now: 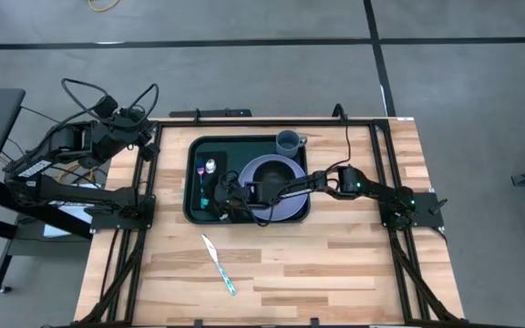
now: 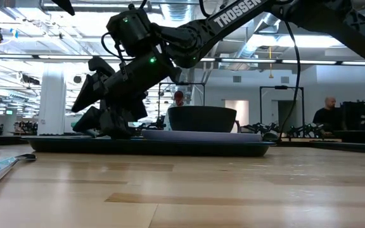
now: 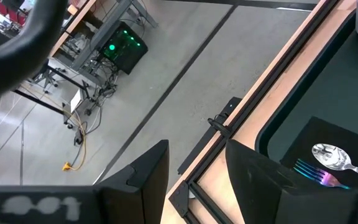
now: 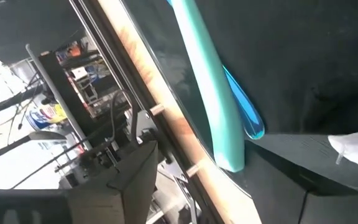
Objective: Set up tray
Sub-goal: Put the blue spoon on the black table napkin to the right of the purple fork
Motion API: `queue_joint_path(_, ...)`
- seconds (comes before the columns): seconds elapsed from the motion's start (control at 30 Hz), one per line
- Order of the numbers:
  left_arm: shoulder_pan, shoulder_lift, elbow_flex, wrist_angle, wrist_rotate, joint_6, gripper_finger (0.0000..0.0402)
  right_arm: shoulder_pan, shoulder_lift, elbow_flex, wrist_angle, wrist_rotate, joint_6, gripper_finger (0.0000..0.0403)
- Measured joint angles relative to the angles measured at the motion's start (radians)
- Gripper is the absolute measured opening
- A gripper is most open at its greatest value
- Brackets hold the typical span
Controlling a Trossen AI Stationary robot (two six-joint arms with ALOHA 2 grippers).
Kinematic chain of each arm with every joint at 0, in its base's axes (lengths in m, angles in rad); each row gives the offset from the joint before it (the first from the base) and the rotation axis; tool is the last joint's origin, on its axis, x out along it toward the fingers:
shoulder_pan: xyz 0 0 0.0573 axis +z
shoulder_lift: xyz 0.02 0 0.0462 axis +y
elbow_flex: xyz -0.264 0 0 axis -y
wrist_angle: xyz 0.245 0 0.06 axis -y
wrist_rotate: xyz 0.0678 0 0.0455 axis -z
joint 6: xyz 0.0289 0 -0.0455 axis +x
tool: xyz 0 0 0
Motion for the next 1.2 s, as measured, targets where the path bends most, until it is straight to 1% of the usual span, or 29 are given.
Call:
queue_joint_path(0.13,0.000,0.000,0.000,0.000,0.000,0.000,0.0151,0.000,0.000,0.000,0.000,-0.006,-0.005,0.0221)
queue_joint_path(0.4,0.000,0.000,0.000,0.000,0.000,0.000,0.0151,0.000,0.000,0.000,-0.005,-0.006,-0.096,0.0221)
queue_joint_path(0.5,0.000,0.000,0.000,0.000,0.001,0.001,0.0151,0.000,0.000,0.001,-0.034,-0.005,-0.095,0.0221)
queue_joint_path(0.67,0.000,0.000,0.000,0.000,0.052,0.024,0.0151,-0.001,0.000,0.002,-0.059,-0.003,-0.095,0.0221)
queue_joint_path(0.83,0.000,0.000,0.000,0.000,0.062,0.026,0.0151,-0.001,0.000,0.002,-0.059,-0.004,-0.093,0.0221)
queue_joint_path(0.97,0.000,0.000,0.000,0.000,0.063,0.050,0.0151,0.001,0.000,0.002,-0.061,-0.007,-0.052,0.0221)
queue_joint_path(1.13,0.000,0.000,0.000,0.000,0.070,0.057,0.0151,0.001,0.000,0.002,-0.073,-0.059,-0.043,0.0221)
queue_joint_path(1.2,0.000,0.000,0.000,0.000,0.088,0.078,0.0151,0.001,-0.001,0.002,-0.095,-0.068,-0.056,0.0221)
